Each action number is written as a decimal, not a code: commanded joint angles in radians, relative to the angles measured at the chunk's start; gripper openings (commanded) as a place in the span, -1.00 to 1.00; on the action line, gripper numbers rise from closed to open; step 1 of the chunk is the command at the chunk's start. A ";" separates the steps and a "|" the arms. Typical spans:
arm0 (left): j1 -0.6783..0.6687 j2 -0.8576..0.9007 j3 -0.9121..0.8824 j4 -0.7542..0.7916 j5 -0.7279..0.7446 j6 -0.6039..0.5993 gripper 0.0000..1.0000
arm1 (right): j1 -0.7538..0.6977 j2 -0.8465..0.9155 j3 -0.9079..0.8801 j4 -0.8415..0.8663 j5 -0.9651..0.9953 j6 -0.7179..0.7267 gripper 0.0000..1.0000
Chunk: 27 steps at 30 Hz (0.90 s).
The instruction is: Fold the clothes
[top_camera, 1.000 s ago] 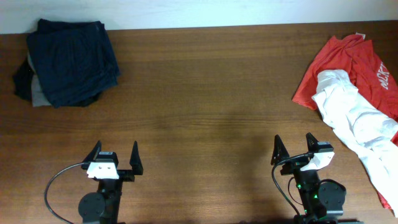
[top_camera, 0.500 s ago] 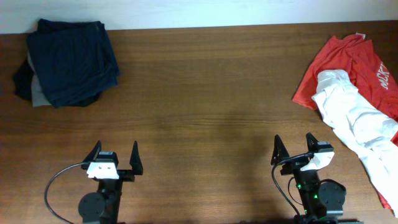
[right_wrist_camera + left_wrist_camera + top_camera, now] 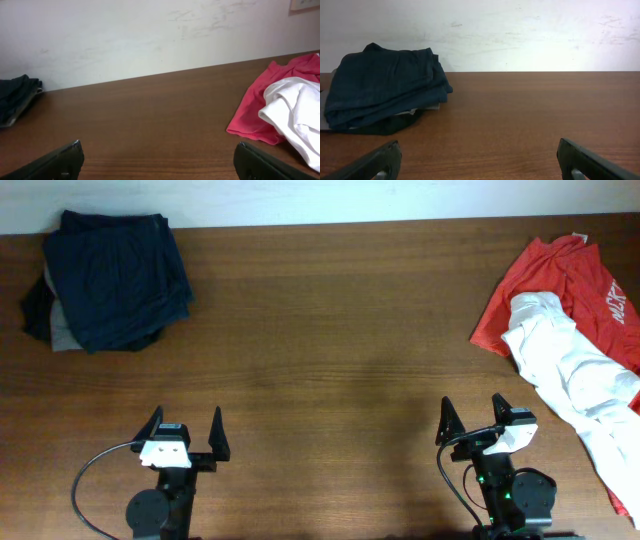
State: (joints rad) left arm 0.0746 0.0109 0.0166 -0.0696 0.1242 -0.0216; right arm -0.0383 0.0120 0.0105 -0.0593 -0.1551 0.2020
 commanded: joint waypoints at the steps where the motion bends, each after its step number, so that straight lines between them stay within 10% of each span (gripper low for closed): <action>1: 0.005 -0.005 -0.008 0.002 0.008 0.015 0.98 | 0.005 -0.008 -0.005 -0.007 0.013 -0.008 0.97; 20: 0.005 -0.005 -0.008 0.002 0.008 0.015 0.98 | 0.005 -0.008 -0.005 -0.007 0.013 -0.008 0.97; 24: 0.005 -0.005 -0.008 0.002 0.008 0.015 0.98 | 0.005 -0.008 -0.005 0.011 -0.524 0.451 0.97; 27: 0.005 -0.005 -0.008 0.002 0.008 0.015 0.98 | 0.005 -0.008 -0.005 0.162 -0.575 0.708 0.97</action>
State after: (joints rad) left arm 0.0746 0.0109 0.0166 -0.0696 0.1242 -0.0216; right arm -0.0383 0.0116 0.0105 -0.0067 -0.6109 0.6910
